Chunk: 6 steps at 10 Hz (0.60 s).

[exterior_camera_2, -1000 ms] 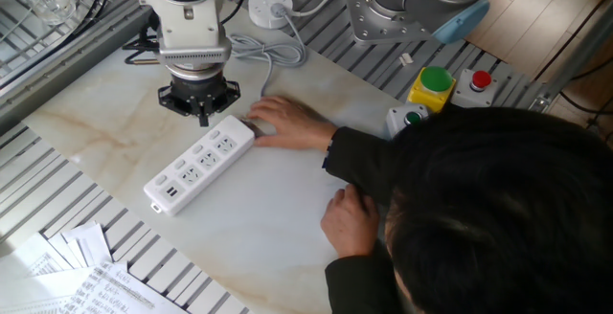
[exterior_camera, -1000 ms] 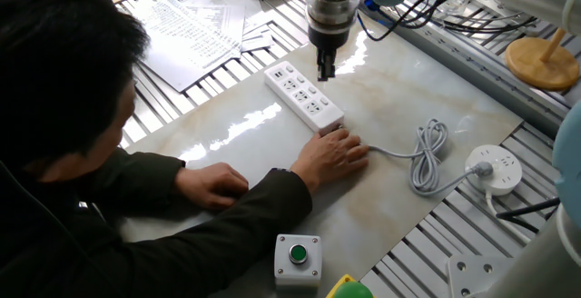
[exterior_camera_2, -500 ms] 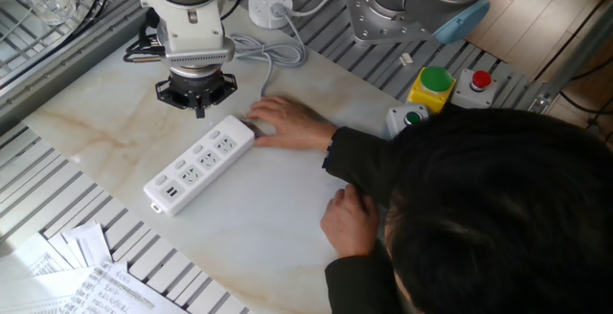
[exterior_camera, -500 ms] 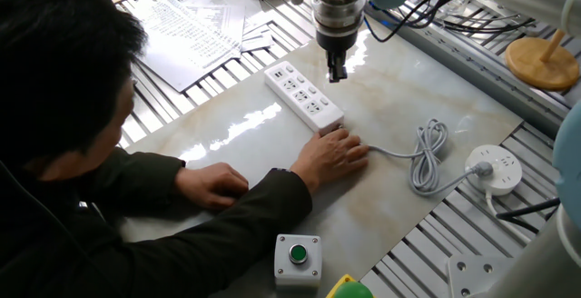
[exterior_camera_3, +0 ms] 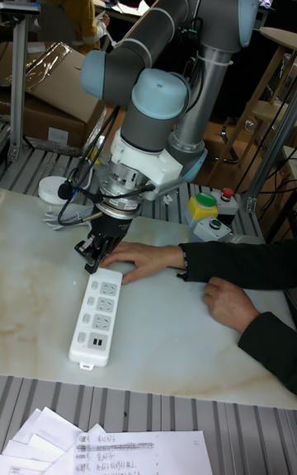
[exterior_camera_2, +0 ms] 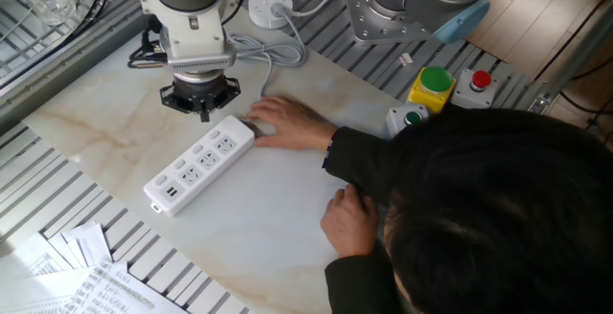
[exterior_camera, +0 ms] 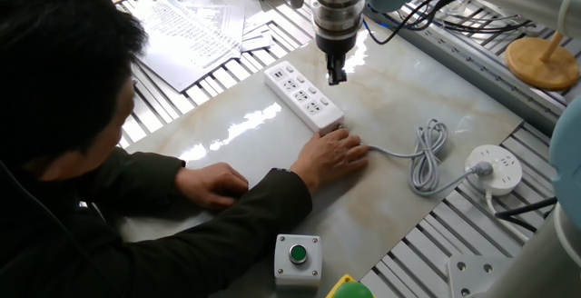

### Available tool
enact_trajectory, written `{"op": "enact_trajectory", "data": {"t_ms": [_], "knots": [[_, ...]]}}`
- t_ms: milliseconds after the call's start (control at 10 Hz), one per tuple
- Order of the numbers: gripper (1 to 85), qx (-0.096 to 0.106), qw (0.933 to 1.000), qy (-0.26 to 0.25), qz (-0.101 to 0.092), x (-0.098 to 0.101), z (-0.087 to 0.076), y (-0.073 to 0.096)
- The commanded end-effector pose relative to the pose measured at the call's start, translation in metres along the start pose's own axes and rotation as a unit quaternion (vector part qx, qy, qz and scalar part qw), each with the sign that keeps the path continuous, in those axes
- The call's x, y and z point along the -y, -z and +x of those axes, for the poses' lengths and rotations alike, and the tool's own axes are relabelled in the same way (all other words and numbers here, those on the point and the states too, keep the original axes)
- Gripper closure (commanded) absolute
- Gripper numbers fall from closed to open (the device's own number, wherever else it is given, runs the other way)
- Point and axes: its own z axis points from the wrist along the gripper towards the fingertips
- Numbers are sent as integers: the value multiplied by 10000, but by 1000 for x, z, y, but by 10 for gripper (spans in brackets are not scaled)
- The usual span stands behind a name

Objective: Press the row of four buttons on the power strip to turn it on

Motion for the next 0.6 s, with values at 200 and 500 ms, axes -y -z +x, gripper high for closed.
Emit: {"op": "enact_trajectory", "data": {"t_ms": [200,500], "knots": [[847,219,9997,-89,17,-1,-21,-19],[847,222,9997,-57,84,1,-25,-31]]}}
